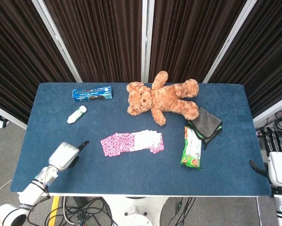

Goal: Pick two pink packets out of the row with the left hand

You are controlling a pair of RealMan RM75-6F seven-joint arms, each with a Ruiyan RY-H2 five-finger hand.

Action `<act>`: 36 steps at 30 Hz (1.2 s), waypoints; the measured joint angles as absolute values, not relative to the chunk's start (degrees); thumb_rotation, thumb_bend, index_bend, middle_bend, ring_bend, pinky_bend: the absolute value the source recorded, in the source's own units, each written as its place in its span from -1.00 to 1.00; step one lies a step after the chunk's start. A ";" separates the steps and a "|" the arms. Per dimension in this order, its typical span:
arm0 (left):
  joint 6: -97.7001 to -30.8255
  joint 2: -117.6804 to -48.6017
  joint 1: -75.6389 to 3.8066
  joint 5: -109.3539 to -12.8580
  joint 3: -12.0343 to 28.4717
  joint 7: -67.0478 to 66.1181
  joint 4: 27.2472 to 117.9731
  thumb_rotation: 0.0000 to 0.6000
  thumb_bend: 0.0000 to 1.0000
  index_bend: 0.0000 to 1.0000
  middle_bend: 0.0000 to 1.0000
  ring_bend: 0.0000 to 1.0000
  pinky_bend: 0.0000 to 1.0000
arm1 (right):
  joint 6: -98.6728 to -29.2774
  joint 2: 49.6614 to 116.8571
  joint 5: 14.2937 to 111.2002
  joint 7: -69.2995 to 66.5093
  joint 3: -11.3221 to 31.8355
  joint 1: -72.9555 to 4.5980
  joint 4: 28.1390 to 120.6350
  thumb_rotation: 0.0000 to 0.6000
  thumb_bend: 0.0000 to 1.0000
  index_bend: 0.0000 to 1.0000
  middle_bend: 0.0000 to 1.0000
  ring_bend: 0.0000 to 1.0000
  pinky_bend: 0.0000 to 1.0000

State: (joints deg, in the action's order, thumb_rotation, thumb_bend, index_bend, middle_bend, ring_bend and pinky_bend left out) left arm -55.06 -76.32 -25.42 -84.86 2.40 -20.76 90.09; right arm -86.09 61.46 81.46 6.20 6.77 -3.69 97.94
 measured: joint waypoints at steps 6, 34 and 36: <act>-50.70 -80.13 -29.05 -81.58 2.77 -22.05 87.63 1.00 0.06 -0.74 0.73 0.71 0.90 | -85.57 61.40 80.52 6.43 7.00 -3.85 97.87 1.00 -0.80 -1.00 -1.00 -1.00 -1.00; -44.89 -88.78 -36.99 -76.87 1.45 -23.60 79.68 1.00 0.12 -0.75 0.75 0.72 0.91 | -82.34 62.10 77.66 2.63 7.08 -4.45 93.96 1.00 -0.78 -1.00 -1.00 -1.00 -1.00; -44.57 -89.21 -37.29 -76.48 1.23 -23.45 79.13 1.00 0.12 -0.75 0.75 0.72 0.91 | -82.24 62.06 77.34 2.42 7.11 -4.39 93.80 1.00 -0.78 -1.00 -1.00 -1.00 -1.00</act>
